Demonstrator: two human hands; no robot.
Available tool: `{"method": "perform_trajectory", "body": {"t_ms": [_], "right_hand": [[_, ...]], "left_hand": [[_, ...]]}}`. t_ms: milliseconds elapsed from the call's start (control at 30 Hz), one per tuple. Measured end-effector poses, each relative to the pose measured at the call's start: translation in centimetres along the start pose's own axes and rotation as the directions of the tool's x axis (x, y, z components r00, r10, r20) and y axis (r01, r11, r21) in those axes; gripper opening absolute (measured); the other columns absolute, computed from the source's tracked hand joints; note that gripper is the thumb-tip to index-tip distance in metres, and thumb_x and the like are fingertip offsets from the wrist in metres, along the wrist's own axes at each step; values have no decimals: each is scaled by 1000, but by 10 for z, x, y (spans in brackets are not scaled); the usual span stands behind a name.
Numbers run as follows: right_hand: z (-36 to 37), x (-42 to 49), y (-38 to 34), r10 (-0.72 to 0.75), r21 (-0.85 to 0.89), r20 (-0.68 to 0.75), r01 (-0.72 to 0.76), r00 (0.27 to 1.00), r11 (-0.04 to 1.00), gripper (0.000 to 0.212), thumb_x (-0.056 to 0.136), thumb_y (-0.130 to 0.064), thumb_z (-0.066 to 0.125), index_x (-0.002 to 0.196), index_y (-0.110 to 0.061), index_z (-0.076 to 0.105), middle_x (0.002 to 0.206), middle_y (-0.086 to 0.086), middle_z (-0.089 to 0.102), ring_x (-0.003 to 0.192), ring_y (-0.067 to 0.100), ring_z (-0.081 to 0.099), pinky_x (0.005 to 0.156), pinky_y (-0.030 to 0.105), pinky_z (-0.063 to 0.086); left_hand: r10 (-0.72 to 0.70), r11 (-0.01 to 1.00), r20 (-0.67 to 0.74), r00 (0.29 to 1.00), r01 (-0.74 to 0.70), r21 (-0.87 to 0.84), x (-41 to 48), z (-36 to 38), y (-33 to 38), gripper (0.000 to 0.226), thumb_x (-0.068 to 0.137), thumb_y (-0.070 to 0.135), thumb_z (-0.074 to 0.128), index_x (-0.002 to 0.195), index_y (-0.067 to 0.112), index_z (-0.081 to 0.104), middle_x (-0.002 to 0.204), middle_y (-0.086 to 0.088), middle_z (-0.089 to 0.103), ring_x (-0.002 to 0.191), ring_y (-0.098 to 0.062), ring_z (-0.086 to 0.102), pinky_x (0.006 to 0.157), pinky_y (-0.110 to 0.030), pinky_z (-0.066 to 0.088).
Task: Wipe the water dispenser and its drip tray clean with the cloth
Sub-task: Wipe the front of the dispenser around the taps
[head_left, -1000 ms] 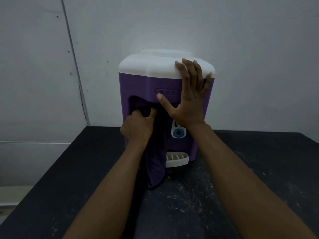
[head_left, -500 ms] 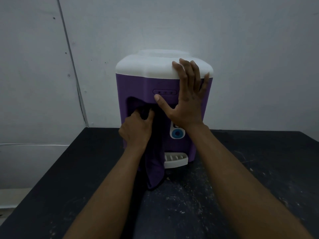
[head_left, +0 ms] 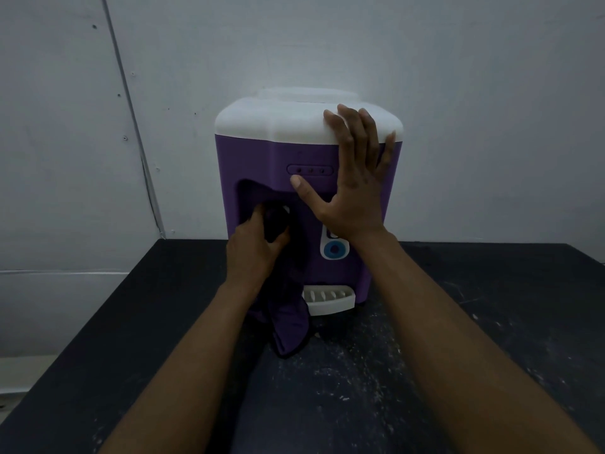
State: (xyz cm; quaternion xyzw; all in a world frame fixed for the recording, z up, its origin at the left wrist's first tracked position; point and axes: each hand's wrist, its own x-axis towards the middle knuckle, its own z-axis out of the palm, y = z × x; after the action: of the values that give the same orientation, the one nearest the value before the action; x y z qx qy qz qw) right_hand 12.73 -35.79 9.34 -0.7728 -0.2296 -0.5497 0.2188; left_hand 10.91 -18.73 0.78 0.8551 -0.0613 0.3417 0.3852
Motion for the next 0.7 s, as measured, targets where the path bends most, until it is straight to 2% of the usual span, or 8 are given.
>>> {"method": "perform_trajectory", "body": {"t_ms": [100, 167, 233, 333, 433, 567, 700], "right_hand": [[-1, 0, 0, -2, 0, 0, 2, 1000, 1000, 89, 89, -63, 66, 155, -9, 39, 163, 10, 34, 156, 33, 20, 121, 69, 6], [-1, 0, -1, 0, -1, 1, 0, 1000, 1000, 89, 89, -63, 66, 155, -10, 38, 163, 10, 34, 156, 32, 20, 121, 69, 5], [-1, 1, -1, 5, -9, -3, -5, 1000, 1000, 90, 89, -63, 66, 155, -9, 39, 163, 10, 34, 156, 32, 20, 122, 69, 5], [0, 1, -1, 6, -8, 0, -6, 1000, 1000, 90, 88, -64, 65, 155, -10, 38, 163, 10, 34, 156, 32, 20, 121, 69, 6], [0, 1, 1, -4, -17, 2, 4, 1000, 1000, 90, 88, -64, 65, 155, -10, 37, 163, 10, 33, 156, 32, 20, 122, 68, 6], [1, 1, 2, -7, -16, -3, 7, 1000, 1000, 90, 88, -64, 65, 155, -10, 38, 163, 10, 34, 156, 32, 21, 122, 68, 5], [2, -1, 3, -7, -17, -1, 7, 1000, 1000, 90, 88, -65, 65, 155, -11, 38, 163, 9, 34, 156, 32, 20, 122, 68, 5]], "left_hand": [[3, 999, 41, 999, -1, -43, -1, -3, -4, 55, 86, 31, 77, 134, 19, 51, 110, -4, 70, 91, -20, 66, 74, -41, 58], [1, 1000, 18, 1000, -1, -12, -1, -3, -4, 54, 86, 34, 77, 131, 20, 51, 106, -3, 70, 88, -21, 66, 67, -36, 54], [-18, 997, -49, 999, 21, 69, 0, 1, 2, 51, 87, 44, 73, 128, 21, 54, 102, -3, 71, 83, -21, 66, 62, -31, 48], [-110, 975, -140, 984, 134, 176, 1, 7, 15, 51, 89, 62, 61, 121, 22, 58, 97, -6, 73, 85, -28, 69, 67, -34, 51], [-162, 960, -168, 972, 195, 199, 1, 13, 18, 53, 91, 66, 54, 119, 21, 58, 94, -7, 72, 83, -30, 70, 70, -38, 53], [-107, 991, -87, 990, 114, 76, 0, 10, 4, 52, 89, 50, 69, 130, 23, 53, 105, -6, 72, 89, -25, 68, 73, -40, 57], [35, 992, 15, 999, -33, -125, -5, 2, -14, 54, 87, 41, 77, 131, 22, 51, 110, 7, 67, 95, -14, 66, 76, -31, 56]]}}
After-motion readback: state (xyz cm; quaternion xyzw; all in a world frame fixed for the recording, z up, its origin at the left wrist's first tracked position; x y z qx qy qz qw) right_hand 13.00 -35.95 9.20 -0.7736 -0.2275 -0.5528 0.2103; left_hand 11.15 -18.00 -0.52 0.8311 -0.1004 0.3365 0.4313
